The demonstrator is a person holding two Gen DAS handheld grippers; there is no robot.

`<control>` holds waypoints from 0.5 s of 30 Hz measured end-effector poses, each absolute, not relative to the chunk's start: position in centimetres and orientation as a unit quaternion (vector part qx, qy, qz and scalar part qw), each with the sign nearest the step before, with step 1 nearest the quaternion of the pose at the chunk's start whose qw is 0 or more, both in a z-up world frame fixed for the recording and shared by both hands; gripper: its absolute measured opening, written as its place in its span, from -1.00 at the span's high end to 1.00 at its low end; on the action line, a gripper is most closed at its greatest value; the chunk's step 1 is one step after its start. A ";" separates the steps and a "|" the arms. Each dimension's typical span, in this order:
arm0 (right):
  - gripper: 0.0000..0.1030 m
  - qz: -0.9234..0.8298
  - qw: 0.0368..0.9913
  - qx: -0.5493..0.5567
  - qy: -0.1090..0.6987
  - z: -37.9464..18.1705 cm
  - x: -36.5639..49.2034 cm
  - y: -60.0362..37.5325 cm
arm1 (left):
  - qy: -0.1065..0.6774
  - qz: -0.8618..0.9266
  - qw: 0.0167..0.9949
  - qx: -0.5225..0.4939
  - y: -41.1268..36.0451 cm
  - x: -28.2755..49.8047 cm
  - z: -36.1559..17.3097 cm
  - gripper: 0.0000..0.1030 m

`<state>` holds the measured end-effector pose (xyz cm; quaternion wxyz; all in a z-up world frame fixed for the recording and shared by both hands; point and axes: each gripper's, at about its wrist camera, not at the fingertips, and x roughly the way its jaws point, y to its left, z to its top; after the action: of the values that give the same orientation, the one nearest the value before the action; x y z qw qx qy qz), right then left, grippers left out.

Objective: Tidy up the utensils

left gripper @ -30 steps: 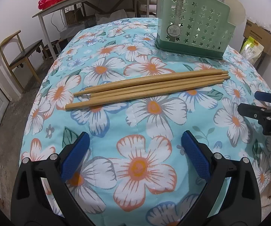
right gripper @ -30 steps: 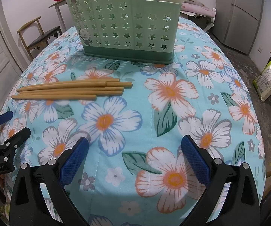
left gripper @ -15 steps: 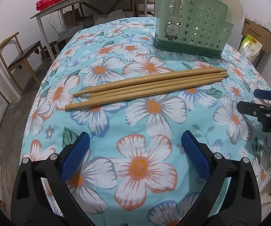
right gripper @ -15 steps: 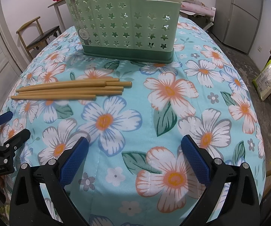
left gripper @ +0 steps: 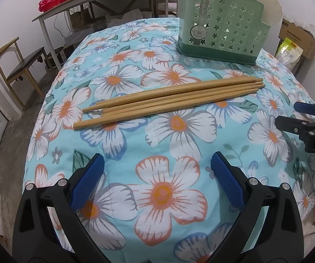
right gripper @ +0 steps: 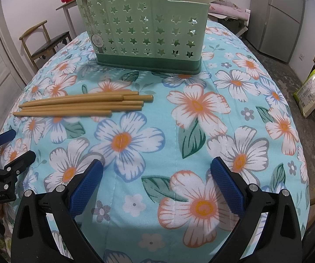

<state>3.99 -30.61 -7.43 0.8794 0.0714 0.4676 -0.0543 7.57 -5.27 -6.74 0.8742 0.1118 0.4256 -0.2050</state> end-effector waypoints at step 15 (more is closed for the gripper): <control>-0.88 -0.052 0.880 0.072 0.467 -7.3 3.7 -30.5 | 0.427 -0.208 0.873 0.114 -5.2 7.6 -6.7 -0.84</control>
<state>3.68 -30.50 -7.32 0.8800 0.0715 0.4667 -0.0520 7.57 -5.22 -6.72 0.8727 0.1136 0.4268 -0.2082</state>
